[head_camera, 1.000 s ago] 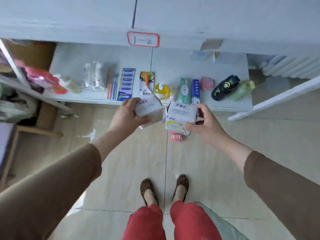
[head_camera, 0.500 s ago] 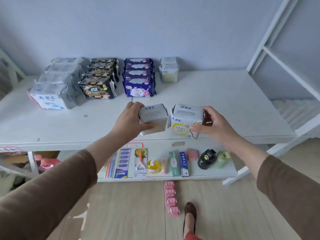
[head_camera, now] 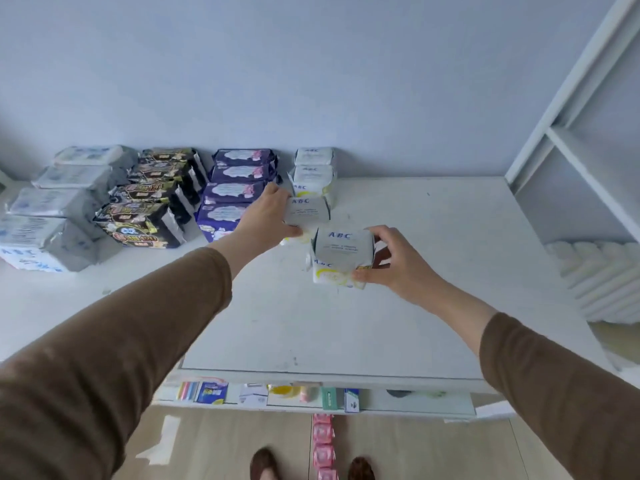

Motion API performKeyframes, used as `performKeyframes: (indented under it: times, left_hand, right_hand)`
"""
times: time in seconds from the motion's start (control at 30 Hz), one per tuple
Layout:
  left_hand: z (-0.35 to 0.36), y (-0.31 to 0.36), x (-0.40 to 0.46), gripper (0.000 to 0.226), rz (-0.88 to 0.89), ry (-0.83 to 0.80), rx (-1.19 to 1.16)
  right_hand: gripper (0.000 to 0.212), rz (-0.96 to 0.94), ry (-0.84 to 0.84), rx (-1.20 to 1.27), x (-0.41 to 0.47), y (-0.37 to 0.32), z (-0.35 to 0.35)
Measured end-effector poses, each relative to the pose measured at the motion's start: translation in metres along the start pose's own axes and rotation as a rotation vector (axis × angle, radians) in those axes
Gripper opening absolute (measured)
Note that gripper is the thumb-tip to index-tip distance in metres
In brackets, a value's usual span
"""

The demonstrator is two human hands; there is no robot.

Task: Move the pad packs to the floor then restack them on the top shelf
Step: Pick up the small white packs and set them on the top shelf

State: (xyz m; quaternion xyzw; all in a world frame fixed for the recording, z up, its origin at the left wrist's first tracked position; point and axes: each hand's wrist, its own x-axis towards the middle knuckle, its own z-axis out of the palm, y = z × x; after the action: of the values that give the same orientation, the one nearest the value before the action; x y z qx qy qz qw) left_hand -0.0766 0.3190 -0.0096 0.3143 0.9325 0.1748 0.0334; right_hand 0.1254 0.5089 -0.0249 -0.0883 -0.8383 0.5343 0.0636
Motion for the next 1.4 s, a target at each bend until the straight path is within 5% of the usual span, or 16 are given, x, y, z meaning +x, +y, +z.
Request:
performKeyframes:
  times: [0.6, 0.8, 1.07, 1.27, 1.4]
  left_hand:
    - [0.02, -0.002, 0.066, 0.068, 0.064, -0.081, 0.039]
    - [-0.015, -0.007, 0.021, 0.053, 0.045, 0.069, -0.003]
    - [0.002, -0.02, -0.064, 0.043, -0.081, 0.073, -0.077]
    - [0.014, -0.025, -0.11, 0.041, -0.149, 0.057, -0.086]
    - [0.016, -0.029, -0.146, 0.038, -0.145, 0.044, -0.062]
  right_hand:
    - [0.065, 0.094, -0.105, 0.067, 0.057, 0.035, 0.028]
    - [0.063, 0.108, -0.038, 0.04, 0.081, 0.038, 0.046]
    - [0.052, 0.154, 0.152, -0.009, 0.103, 0.039, 0.07]
    - [0.084, 0.286, 0.206, -0.028, 0.08, 0.04, 0.079]
    - [0.057, 0.228, 0.193, -0.148, 0.034, 0.025, 0.085]
